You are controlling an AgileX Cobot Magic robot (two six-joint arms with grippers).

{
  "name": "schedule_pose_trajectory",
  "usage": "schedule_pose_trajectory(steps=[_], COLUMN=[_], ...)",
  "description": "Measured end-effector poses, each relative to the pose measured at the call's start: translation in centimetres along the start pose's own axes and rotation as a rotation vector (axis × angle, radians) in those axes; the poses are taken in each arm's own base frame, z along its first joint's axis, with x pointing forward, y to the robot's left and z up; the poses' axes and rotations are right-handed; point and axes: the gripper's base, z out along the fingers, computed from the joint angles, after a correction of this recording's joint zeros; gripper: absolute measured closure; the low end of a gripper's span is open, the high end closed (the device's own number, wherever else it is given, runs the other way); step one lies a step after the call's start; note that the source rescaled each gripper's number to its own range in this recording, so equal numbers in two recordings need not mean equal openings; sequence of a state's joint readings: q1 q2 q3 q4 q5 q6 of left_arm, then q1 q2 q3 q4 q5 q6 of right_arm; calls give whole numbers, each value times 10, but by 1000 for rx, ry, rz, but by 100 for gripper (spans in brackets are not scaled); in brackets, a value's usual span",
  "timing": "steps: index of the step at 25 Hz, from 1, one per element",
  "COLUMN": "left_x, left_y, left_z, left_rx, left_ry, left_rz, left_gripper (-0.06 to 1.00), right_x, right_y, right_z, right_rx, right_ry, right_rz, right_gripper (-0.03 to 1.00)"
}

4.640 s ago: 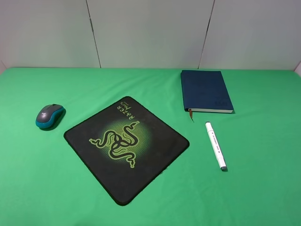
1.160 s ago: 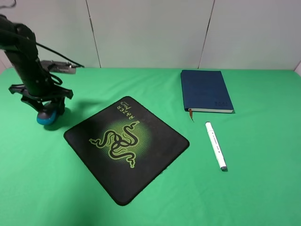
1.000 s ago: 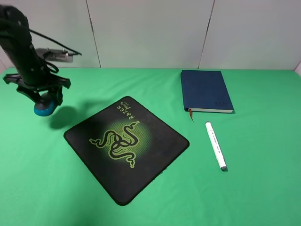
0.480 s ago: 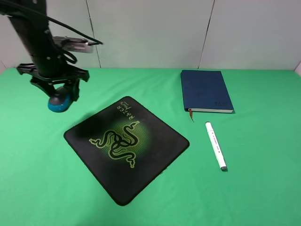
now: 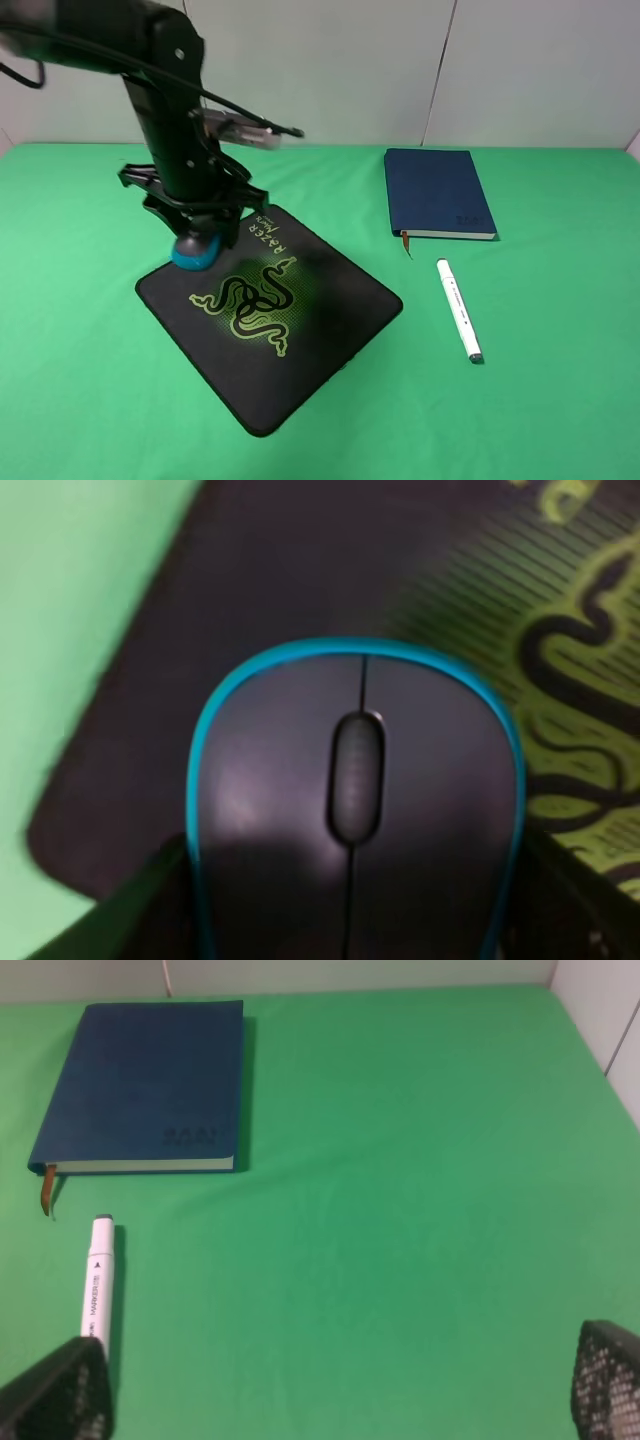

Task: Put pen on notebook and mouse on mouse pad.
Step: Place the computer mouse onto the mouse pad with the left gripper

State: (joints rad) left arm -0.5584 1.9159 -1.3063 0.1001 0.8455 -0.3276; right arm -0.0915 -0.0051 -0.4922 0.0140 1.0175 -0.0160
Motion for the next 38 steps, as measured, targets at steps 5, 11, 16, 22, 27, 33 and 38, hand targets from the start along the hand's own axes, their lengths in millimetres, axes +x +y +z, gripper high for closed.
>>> schedule_pose_trajectory(steps=[5, 11, 16, 22, 27, 33, 38], left_x=[4, 6, 3, 2, 2, 0, -1], left_y=[-32, -51, -56, -57, -57, -56, -55], left_z=[17, 35, 38, 38, 38, 38, 38], left_rx=[12, 22, 52, 58, 58, 47, 41], left_ry=[1, -2, -39, -49, -49, -77, -84], left_rz=[63, 98, 89, 87, 77, 87, 95], left_gripper=[94, 94, 94, 94, 94, 14, -3], right_x=[0, 0, 0, 0, 0, 0, 0], right_y=[0, 0, 0, 0, 0, 0, 0], right_z=[0, 0, 0, 0, 0, 0, 0], right_rx=[0, 0, 0, 0, 0, 0, 0], right_ry=[0, 0, 0, 0, 0, 0, 0], right_rz=[0, 0, 0, 1, 1, 1, 1], right_gripper=[-3, -3, -3, -3, -3, -3, -3])
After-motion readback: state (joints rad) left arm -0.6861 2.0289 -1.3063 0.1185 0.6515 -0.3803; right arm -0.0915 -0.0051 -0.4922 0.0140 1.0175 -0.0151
